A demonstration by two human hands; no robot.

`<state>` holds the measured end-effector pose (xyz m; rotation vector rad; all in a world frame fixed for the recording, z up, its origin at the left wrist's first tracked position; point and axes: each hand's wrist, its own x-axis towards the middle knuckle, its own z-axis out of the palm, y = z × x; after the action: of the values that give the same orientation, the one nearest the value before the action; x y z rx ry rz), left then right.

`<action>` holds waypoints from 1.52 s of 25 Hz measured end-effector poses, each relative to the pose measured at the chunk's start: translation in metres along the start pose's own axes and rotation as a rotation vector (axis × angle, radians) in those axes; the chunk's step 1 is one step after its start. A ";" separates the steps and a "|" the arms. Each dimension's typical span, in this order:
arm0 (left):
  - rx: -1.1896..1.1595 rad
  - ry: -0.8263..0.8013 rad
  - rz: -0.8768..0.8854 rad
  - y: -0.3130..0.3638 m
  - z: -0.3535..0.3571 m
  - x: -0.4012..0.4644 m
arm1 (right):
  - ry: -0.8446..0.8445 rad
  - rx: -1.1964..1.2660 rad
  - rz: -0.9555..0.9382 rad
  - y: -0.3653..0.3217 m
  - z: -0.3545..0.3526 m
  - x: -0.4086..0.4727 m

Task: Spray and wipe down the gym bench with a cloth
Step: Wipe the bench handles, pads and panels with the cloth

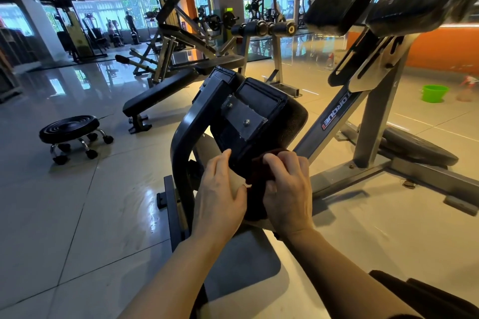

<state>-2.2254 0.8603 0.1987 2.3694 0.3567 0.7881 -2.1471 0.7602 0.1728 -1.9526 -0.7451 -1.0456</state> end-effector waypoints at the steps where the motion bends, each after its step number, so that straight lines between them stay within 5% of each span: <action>1: -0.004 -0.029 -0.014 0.000 -0.001 -0.002 | -0.013 0.014 0.058 0.003 0.001 -0.004; 5: -0.014 -0.058 -0.039 -0.002 -0.005 -0.004 | 0.048 0.102 -0.030 -0.011 -0.005 0.006; 9: -0.033 -0.078 -0.063 -0.007 -0.004 -0.007 | -0.131 0.024 -0.250 -0.009 0.000 0.005; 19: -0.044 -0.015 -0.139 -0.005 0.001 -0.005 | -0.177 0.021 -0.358 0.002 -0.005 0.003; 23: 0.002 0.013 -0.042 0.003 0.003 -0.010 | -0.252 -0.019 -0.277 0.020 -0.013 -0.002; 28: 0.021 0.087 0.013 0.013 0.011 -0.004 | -0.088 0.089 -0.264 0.016 -0.025 0.035; 32: -0.032 0.074 -0.019 0.015 0.008 -0.003 | -0.340 0.012 -0.118 0.041 -0.033 0.022; 38: -0.124 0.140 -0.076 0.022 0.009 0.002 | 0.025 0.032 -0.033 0.029 -0.050 0.069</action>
<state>-2.2170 0.8401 0.2077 2.1788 0.4400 0.9166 -2.1115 0.7119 0.2401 -1.9022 -0.7777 -1.0695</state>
